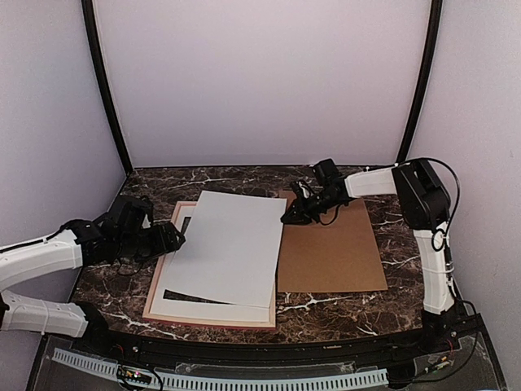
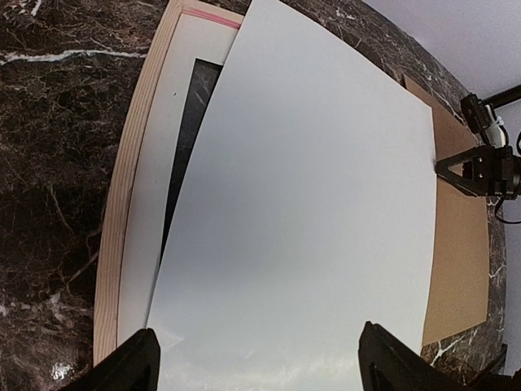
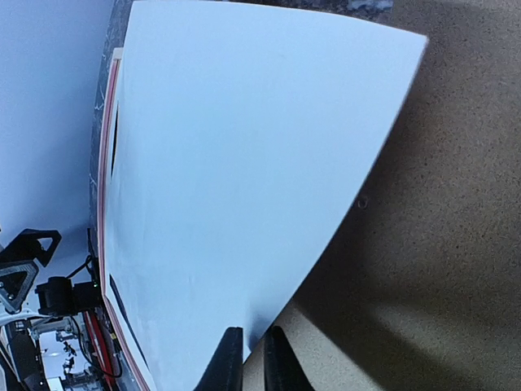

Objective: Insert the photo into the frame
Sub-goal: Place the photo on the mat board.

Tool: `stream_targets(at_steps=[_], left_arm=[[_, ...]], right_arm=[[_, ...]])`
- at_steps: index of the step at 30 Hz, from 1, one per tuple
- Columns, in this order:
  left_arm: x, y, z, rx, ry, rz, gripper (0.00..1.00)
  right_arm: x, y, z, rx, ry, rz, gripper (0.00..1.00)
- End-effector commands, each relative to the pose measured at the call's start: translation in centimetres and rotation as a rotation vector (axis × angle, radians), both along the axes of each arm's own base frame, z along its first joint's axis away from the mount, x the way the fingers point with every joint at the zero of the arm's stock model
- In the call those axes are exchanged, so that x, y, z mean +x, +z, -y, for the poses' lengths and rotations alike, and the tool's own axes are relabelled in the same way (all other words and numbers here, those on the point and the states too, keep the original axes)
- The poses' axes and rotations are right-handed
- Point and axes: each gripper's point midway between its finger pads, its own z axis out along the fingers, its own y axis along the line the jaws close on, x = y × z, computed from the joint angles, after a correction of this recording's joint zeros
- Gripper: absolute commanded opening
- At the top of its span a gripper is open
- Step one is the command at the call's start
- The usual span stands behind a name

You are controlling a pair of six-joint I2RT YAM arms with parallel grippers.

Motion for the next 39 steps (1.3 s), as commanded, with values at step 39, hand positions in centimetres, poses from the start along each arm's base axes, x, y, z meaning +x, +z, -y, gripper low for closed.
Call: stream_targets(at_steps=[39], left_arm=[[4.2, 0.8, -0.6, 0.011, 0.032, 0.091, 0.88]], right_arm=[[-2.6, 2.6, -2.4, 0.295, -0.113, -0.004, 0.0]])
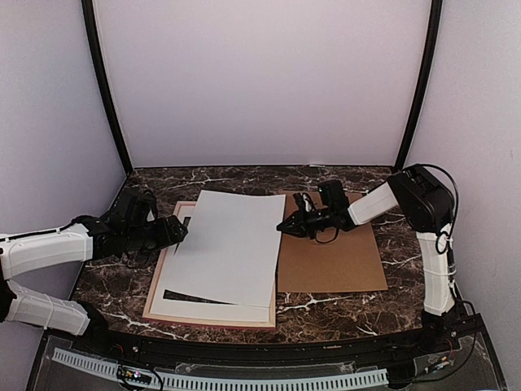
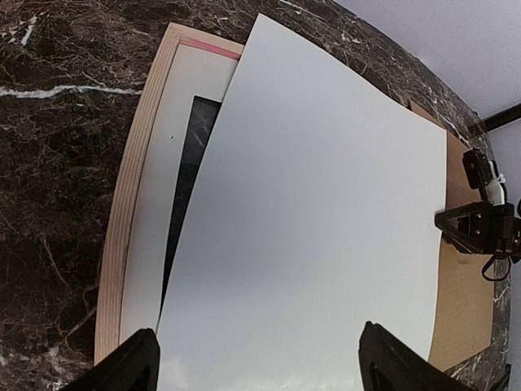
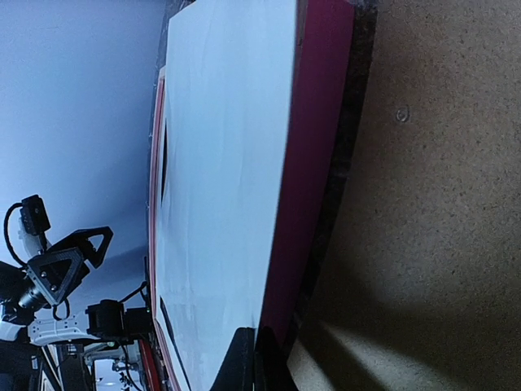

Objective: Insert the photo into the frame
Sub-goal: Place the photo on the mat board.

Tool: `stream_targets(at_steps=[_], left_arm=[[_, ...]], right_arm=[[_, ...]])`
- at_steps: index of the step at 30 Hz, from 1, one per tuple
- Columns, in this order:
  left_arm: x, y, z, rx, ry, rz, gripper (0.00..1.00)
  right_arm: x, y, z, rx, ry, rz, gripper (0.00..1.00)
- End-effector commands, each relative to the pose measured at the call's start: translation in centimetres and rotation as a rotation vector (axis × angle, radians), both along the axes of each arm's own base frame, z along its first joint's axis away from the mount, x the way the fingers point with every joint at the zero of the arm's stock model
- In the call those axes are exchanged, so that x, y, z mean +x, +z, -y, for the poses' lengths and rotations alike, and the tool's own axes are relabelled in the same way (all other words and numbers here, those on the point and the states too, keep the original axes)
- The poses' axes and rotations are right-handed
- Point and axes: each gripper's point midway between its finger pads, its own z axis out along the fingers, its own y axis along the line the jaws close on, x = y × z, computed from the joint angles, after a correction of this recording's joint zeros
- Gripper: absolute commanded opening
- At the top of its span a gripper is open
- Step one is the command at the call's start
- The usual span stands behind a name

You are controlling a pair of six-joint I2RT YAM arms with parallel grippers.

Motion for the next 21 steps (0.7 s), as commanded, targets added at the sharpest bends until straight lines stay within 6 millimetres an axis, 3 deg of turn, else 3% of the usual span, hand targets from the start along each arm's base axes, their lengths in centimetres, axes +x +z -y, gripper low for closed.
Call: stream_targets(at_steps=[1, 11, 21], left_arm=[[0.6, 1.4, -0.5, 0.001, 0.007, 0.043, 0.88], [1.0, 1.7, -2.2, 0.043, 0.044, 0.06, 0.88], [1.3, 1.9, -3.8, 0.077, 0.075, 0.072, 0.88]], right_arm=[[0.4, 4.2, -0.5, 0.079, 0.004, 0.059, 0.0], [-1.5, 8.8, -0.2, 0.16, 0.08, -0.006, 0.0], [-4.1, 9.2, -1.9, 0.207, 0.201, -0.064, 0.0]])
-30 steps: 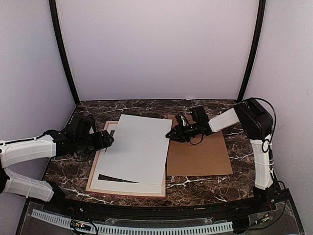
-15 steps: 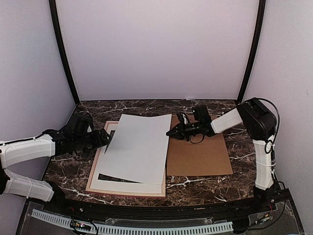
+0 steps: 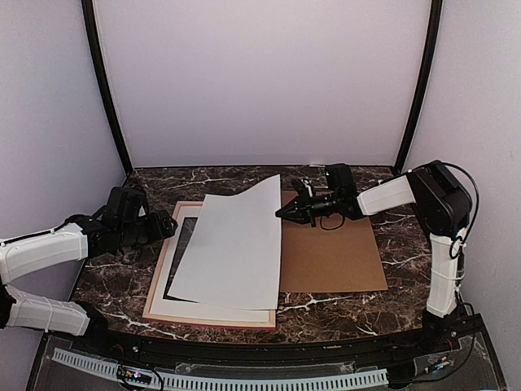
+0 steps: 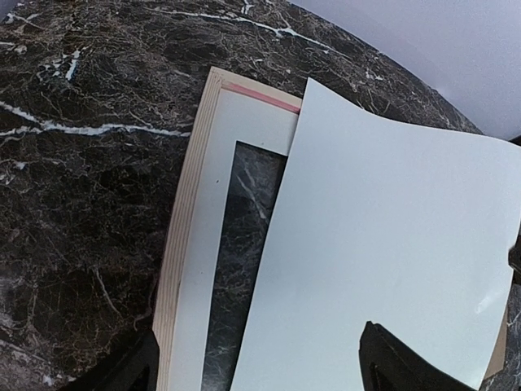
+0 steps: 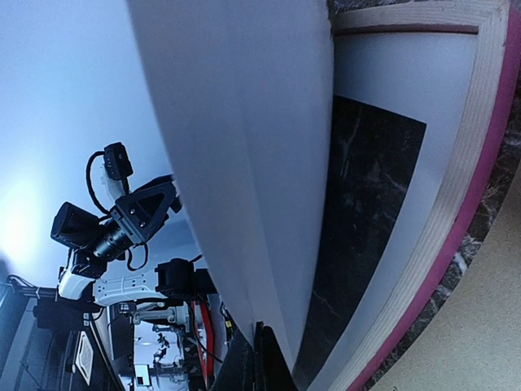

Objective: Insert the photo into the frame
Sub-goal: Place the photo on the mat board.

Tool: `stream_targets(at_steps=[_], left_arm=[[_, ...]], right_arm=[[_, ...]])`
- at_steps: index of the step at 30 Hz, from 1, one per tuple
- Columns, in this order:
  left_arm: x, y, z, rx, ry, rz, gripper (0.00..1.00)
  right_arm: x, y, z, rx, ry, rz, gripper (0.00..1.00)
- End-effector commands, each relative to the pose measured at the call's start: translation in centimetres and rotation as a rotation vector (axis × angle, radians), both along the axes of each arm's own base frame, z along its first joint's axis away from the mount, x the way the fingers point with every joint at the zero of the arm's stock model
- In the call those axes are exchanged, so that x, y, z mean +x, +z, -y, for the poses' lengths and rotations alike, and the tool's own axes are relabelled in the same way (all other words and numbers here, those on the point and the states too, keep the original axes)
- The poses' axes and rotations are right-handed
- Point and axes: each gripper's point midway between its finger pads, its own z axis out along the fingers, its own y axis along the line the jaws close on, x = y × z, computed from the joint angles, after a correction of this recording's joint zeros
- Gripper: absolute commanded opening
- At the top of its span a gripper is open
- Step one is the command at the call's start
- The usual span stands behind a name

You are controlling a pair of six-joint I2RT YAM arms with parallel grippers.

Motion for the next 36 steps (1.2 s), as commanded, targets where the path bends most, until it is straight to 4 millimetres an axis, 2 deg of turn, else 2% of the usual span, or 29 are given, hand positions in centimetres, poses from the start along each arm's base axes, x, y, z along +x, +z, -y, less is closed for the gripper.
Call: stream_targets(at_steps=[1, 5, 8, 12, 15, 23, 32, 36], left_arm=[[0.1, 0.9, -0.8, 0.027, 0.011, 0.019, 0.88], [0.1, 0.8, -0.9, 0.03, 0.014, 0.015, 0.88], [0.1, 0.9, -1.0, 0.031, 0.014, 0.018, 0.88], [0.2, 0.9, -1.0, 0.03, 0.016, 0.02, 0.88], [0.3, 0.9, -0.9, 0.03, 0.013, 0.02, 0.88], [0.3, 0.6, -1.0, 0.036, 0.013, 0.015, 0.88], [0.2, 0.2, -1.1, 0.04, 0.015, 0.009, 0.88], [0.2, 0.2, -1.1, 0.038, 0.016, 0.01, 0.88]], right_arm=[[-1.9, 1.0, -1.7, 0.055, 0.095, -0.014, 0.0], [-2.3, 1.0, -2.4, 0.074, 0.109, -0.019, 0.0], [-1.9, 0.7, -2.3, 0.061, 0.085, -0.015, 0.01], [-1.3, -1.1, -1.8, -0.052, 0.044, 0.02, 0.12], [-1.0, -1.7, -1.5, -0.092, 0.025, 0.041, 0.17], [-1.1, -3.5, -0.8, -0.146, -0.003, 0.062, 0.25], [-2.3, -3.8, -0.9, -0.101, -0.054, 0.045, 0.25], [-2.8, -4.0, -1.4, -0.069, -0.082, 0.03, 0.21]])
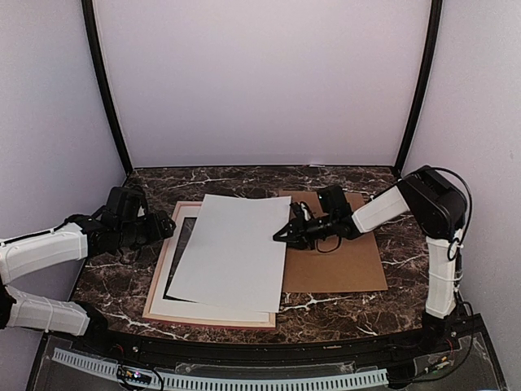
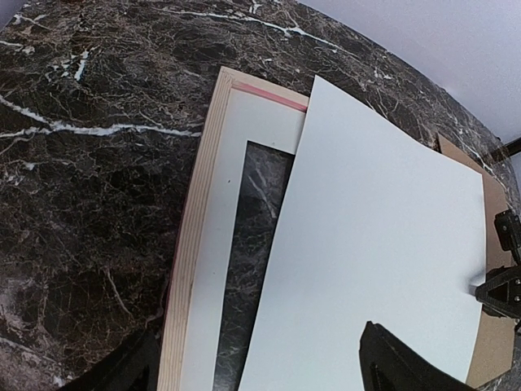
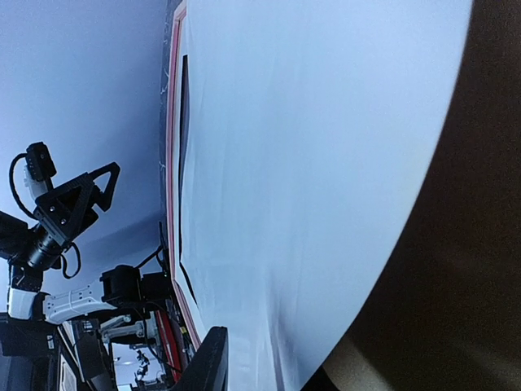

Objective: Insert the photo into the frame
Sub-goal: Place the photo on the mat board.

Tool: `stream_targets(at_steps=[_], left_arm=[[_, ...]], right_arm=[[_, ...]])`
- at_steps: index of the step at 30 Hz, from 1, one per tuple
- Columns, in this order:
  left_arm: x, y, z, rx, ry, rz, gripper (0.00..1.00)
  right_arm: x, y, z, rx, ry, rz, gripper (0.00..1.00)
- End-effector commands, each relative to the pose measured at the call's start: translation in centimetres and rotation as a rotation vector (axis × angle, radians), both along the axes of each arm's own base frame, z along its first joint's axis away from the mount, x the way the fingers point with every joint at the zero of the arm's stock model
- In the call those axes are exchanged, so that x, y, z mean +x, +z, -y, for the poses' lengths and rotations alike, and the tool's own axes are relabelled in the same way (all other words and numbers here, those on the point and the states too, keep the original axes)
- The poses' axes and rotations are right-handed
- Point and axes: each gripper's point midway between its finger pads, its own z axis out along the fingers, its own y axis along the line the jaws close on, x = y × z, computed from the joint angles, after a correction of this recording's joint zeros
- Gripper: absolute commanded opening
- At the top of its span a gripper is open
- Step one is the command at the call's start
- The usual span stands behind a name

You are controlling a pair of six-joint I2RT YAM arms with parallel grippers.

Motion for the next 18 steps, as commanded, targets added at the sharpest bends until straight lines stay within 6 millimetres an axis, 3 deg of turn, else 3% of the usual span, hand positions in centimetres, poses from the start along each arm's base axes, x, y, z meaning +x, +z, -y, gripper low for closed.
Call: stream_targets(at_steps=[1, 8, 14, 18], left_arm=[[0.2, 0.4, -0.4, 0.011, 0.009, 0.016, 0.88], [0.1, 0.3, -0.5, 0.017, 0.007, 0.013, 0.88], [0.1, 0.6, -0.8, 0.027, 0.014, 0.023, 0.88], [0.2, 0.9, -1.1, 0.033, 0.019, 0.031, 0.88]], right_arm=[[0.4, 2.6, -1.3, 0.096, -0.044, 0.065, 0.2], [1.0, 4.0, -1.3, 0.136, -0.098, 0.078, 0.0], [1.2, 7.2, -1.5, 0.175, -0.097, 0.1, 0.0], [0.8, 10.6, -1.9, 0.234, -0.072, 0.107, 0.0]])
